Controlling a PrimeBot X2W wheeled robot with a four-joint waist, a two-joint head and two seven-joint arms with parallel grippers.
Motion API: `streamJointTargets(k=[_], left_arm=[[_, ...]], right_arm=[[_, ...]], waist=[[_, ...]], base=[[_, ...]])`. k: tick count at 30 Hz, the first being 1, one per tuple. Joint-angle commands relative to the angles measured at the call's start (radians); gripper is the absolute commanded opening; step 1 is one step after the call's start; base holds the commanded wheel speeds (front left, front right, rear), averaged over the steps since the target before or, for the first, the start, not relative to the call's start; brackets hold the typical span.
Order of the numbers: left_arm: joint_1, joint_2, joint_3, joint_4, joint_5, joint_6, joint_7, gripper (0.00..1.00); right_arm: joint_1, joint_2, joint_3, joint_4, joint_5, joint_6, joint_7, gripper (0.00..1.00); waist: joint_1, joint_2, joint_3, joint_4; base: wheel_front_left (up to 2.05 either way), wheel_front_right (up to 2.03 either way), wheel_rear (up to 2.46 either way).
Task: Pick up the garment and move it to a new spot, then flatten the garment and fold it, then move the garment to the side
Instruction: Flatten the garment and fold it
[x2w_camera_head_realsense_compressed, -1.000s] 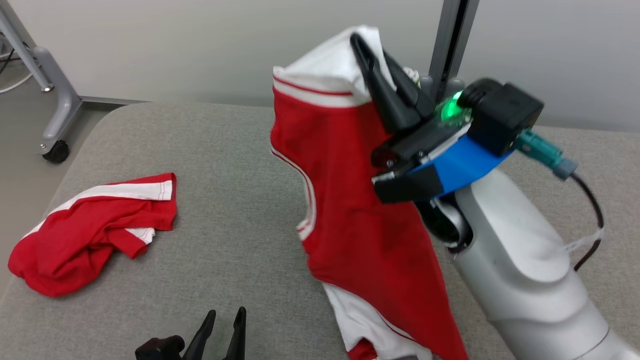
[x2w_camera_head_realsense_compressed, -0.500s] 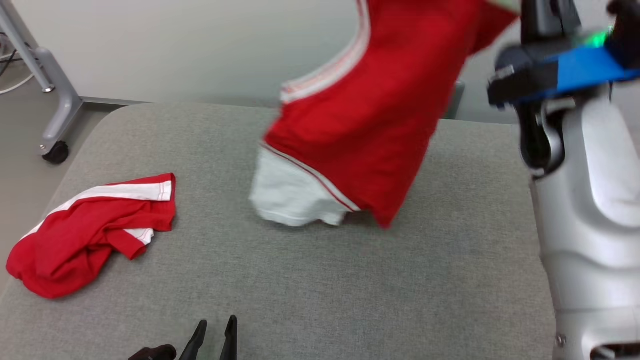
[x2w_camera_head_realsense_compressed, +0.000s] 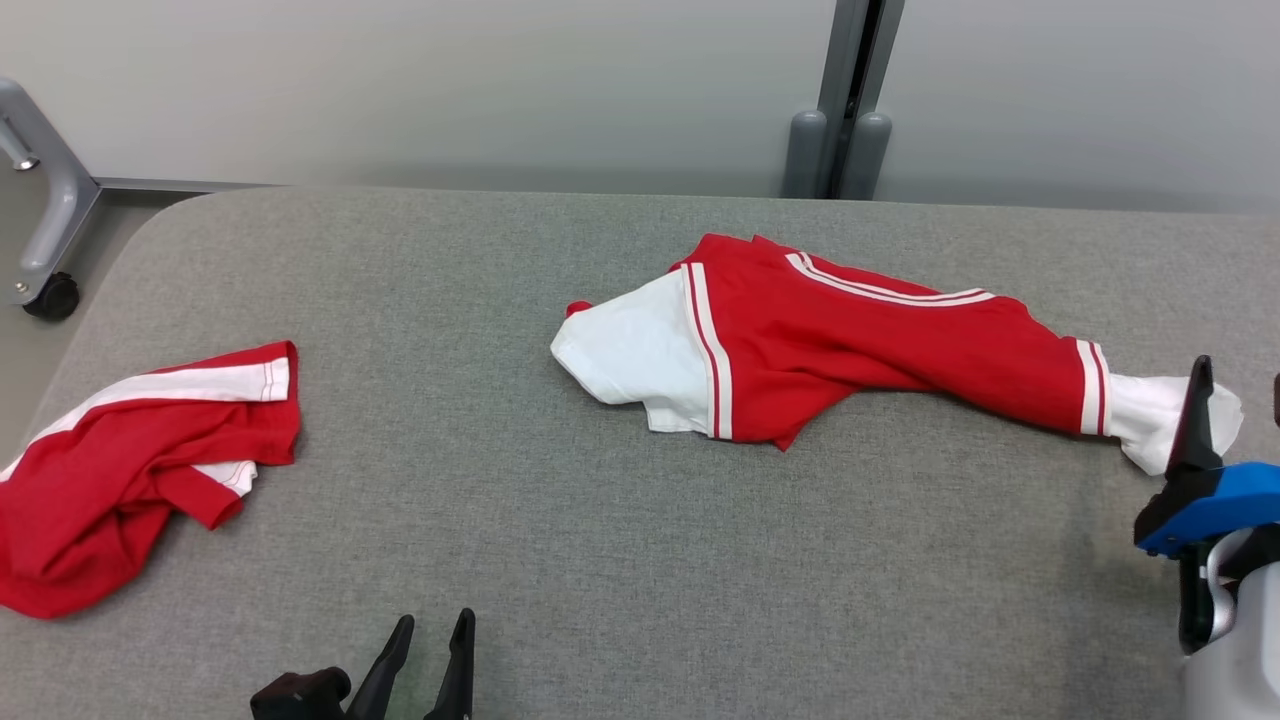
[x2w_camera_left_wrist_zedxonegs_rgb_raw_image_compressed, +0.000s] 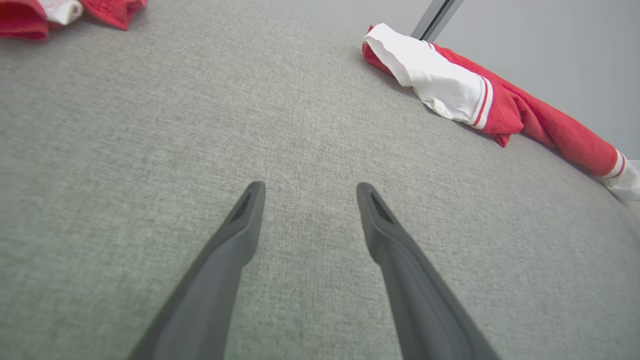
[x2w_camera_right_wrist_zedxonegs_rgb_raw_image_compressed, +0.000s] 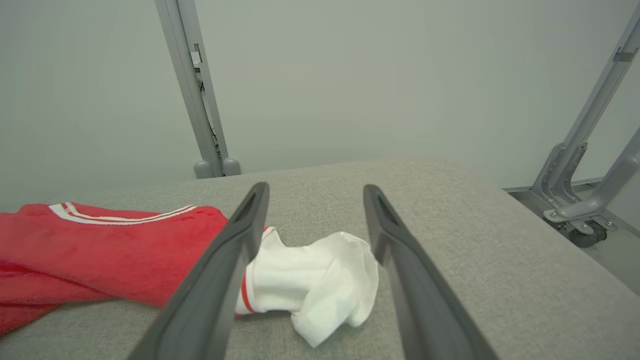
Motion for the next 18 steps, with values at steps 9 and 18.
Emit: streamJointTargets(k=[9, 18], left_arm=[[-0.027, -0.001, -0.019, 0.002, -0.009, -0.001, -0.003, 1.00], [-0.058, 0.002, -0.054, 0.008, -0.031, -0.001, -0.003, 1.00]], right_arm=[[-0.005, 0.016, 0.359, 0.010, 0.106, 0.000, -0.004, 1.00], [-0.136, 0.015, 0.802, 0.096, 0.244, 0.000, 0.011, 1.00]], waist=[[0.0000, 0.0000, 0.011, 0.011], [0.0000, 0.0000, 0.060, 0.087]], base=[[0.00, 0.00, 0.00], [0.00, 0.00, 0.00]])
